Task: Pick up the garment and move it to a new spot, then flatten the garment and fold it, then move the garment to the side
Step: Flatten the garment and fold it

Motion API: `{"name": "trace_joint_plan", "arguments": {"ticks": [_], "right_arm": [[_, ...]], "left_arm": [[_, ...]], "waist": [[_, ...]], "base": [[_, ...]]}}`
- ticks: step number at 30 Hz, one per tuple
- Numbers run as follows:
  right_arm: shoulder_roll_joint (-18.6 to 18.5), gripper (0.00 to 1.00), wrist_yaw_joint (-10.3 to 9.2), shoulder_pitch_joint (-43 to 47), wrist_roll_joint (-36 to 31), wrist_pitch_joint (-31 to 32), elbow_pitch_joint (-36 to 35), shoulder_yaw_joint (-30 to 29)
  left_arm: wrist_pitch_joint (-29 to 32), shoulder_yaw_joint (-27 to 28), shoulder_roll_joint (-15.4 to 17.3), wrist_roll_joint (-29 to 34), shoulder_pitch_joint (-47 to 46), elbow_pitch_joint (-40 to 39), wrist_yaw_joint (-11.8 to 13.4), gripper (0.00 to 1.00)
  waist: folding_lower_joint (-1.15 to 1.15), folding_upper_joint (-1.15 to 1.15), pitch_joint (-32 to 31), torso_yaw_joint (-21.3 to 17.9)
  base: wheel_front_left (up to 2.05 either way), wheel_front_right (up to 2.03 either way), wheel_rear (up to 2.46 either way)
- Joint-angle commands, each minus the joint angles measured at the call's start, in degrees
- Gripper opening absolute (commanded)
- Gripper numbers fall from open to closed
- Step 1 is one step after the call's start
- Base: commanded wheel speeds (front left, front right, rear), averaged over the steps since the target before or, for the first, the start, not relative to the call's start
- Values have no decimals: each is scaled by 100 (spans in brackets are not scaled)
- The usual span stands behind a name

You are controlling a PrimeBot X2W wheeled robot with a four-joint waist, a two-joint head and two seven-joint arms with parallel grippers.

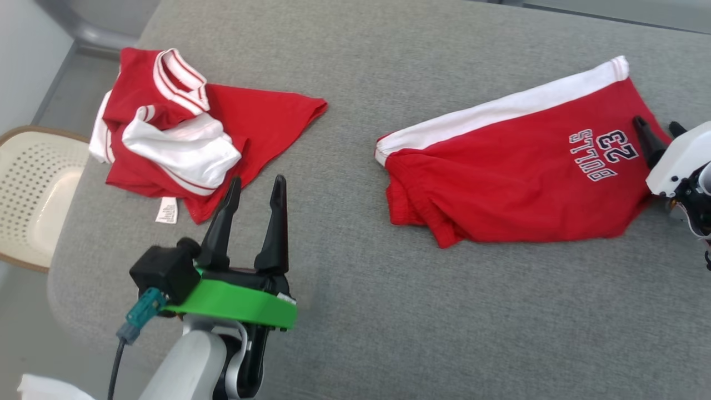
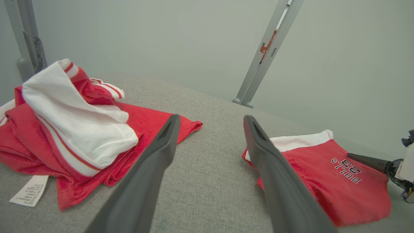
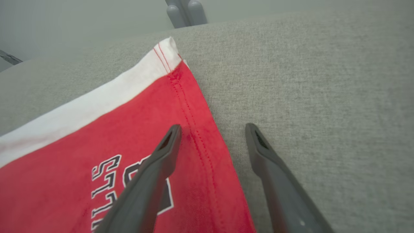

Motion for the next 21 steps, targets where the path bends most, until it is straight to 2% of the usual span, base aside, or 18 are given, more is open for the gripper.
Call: {"name": "trace_joint_plan", "arguments": {"ticks": [1,6,7,9,10,16,21], "right_arm": [[-24,100,0,83,62,55,78,-6],[49,100,1,286,325,373,102,1],[63,74,1,331,364,365,45,11],[115,7,2,403,451,299,-70,4],[115,0,2,427,491,279,-124,-11],[97,0,0,568,759,-269,-421,-205],[126,0,0,830,951,-755,-618,-367]], "left_arm": [[-16,100,-16,184,154,21,-42,100],[-16,418,-339,569,433,100,-323,100],[-17,478,-386,635,471,123,-363,100],[-17,540,-475,802,542,167,-436,100],[-17,561,-504,878,562,190,-462,100],[-17,763,-618,1190,643,338,-620,100],[-18,975,-671,1348,726,469,-712,100]], "waist": [[0,0,111,201],[0,0,30,261],[0,0,3,248],[0,0,-67,198],[0,0,-95,169],[0,0,-320,-121],[0,0,-571,-515]], "base": [[0,0,0],[0,0,0],[0,0,0],[0,0,0],[0,0,0],[0,0,0],[0,0,0]]}}
